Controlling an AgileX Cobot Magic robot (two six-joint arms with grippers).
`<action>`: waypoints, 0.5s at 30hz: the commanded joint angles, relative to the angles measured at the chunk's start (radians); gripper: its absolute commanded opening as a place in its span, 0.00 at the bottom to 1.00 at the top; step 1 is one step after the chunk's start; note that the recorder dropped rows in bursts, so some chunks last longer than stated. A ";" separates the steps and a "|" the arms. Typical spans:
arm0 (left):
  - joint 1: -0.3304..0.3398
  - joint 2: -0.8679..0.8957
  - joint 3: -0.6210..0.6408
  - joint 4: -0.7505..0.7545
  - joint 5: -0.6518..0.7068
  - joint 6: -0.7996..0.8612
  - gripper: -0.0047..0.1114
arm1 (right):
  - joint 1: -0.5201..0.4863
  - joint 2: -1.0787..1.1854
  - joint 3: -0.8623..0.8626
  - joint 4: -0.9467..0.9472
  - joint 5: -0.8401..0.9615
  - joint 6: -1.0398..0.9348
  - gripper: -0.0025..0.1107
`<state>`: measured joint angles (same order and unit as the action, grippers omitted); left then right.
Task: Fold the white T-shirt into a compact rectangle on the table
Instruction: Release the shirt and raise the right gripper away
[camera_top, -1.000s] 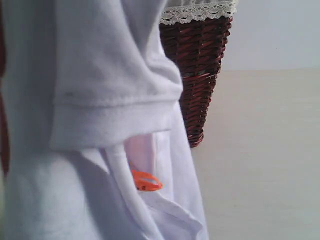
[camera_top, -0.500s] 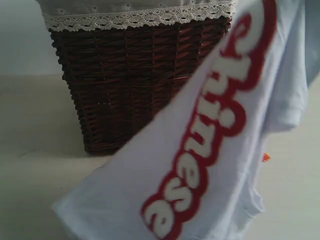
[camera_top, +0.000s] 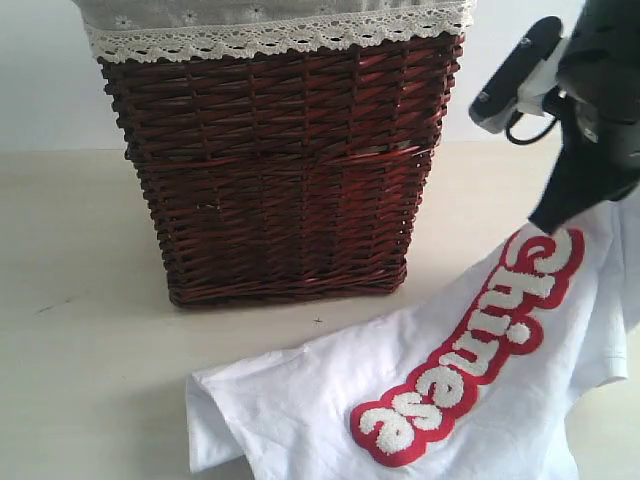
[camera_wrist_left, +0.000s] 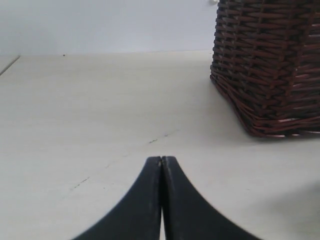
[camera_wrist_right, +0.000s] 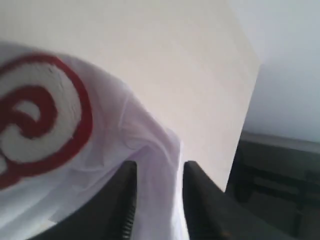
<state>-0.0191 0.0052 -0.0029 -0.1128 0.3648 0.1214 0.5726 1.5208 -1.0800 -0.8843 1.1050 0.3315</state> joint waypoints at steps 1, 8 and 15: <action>0.003 -0.005 0.003 0.001 -0.009 0.002 0.04 | -0.046 0.082 -0.061 -0.196 -0.054 0.229 0.39; 0.003 -0.005 0.003 0.001 -0.009 0.002 0.04 | -0.231 0.038 -0.144 0.180 -0.232 0.111 0.39; 0.003 -0.005 0.003 0.001 -0.009 0.002 0.04 | -0.399 -0.203 -0.144 0.668 -0.391 -0.200 0.39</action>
<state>-0.0191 0.0052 -0.0029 -0.1128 0.3648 0.1214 0.1783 1.3810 -1.2192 -0.3362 0.7445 0.2101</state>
